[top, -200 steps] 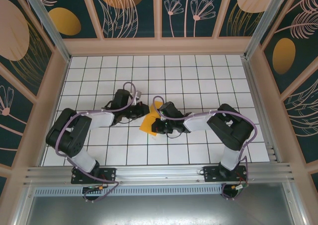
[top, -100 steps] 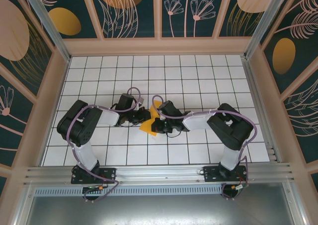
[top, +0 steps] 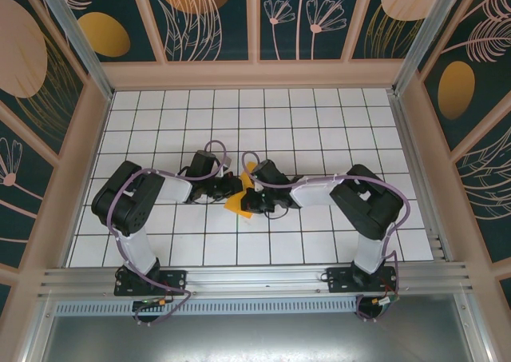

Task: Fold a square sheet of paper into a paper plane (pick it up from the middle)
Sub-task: Fold the triangle a second time at the center of the table.

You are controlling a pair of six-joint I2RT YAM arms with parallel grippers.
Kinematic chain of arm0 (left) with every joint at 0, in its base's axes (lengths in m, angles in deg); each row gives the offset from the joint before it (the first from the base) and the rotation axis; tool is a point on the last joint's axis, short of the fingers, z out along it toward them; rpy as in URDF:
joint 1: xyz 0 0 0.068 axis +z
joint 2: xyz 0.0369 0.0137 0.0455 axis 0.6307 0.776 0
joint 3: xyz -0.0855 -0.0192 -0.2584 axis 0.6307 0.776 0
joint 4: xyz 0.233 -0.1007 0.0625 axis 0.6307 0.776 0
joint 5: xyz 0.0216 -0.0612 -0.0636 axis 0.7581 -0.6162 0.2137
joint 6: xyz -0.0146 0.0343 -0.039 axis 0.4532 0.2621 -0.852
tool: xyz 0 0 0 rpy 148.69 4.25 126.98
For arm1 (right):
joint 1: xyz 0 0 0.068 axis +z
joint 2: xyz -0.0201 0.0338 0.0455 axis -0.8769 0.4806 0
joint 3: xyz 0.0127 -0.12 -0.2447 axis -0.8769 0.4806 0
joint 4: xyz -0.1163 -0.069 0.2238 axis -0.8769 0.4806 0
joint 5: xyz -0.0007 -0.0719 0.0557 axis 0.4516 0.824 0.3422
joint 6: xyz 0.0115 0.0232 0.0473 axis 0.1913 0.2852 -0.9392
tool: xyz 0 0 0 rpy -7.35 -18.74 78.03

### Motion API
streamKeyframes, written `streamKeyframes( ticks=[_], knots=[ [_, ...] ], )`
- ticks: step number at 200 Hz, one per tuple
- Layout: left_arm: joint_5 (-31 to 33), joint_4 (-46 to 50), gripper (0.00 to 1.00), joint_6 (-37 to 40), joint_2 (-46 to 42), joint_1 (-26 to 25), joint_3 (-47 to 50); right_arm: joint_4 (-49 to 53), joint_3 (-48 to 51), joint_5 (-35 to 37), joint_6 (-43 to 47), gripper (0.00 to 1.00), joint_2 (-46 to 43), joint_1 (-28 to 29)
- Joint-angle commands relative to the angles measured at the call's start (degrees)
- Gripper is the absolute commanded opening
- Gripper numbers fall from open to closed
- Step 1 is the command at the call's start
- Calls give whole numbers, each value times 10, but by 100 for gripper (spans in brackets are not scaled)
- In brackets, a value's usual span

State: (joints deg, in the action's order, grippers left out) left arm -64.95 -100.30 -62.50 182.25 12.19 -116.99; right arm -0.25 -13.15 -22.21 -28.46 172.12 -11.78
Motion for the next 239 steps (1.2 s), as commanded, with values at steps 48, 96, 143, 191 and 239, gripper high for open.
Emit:
streamKeyframes(
  ticks=[48, 96, 143, 191, 239],
  knots=[
    [52, 45, 6, 21, 14, -1, -4, 9, 104, -31, -18, 0, -52, 17],
    [51, 40, 6, 15, 2, -1, 1, 52, 91, -5, -2, 0, -97, 13],
    [47, 36, 7, 11, -4, -1, 3, 22, 22, 37, -13, 0, -92, 8],
    [42, 29, 7, 9, -5, -1, 6, 5, -19, 33, -19, 0, -12, 1],
    [45, 30, 7, 12, -4, -1, 4, -4, 33, 13, -21, 0, 17, -1]
  ],
)
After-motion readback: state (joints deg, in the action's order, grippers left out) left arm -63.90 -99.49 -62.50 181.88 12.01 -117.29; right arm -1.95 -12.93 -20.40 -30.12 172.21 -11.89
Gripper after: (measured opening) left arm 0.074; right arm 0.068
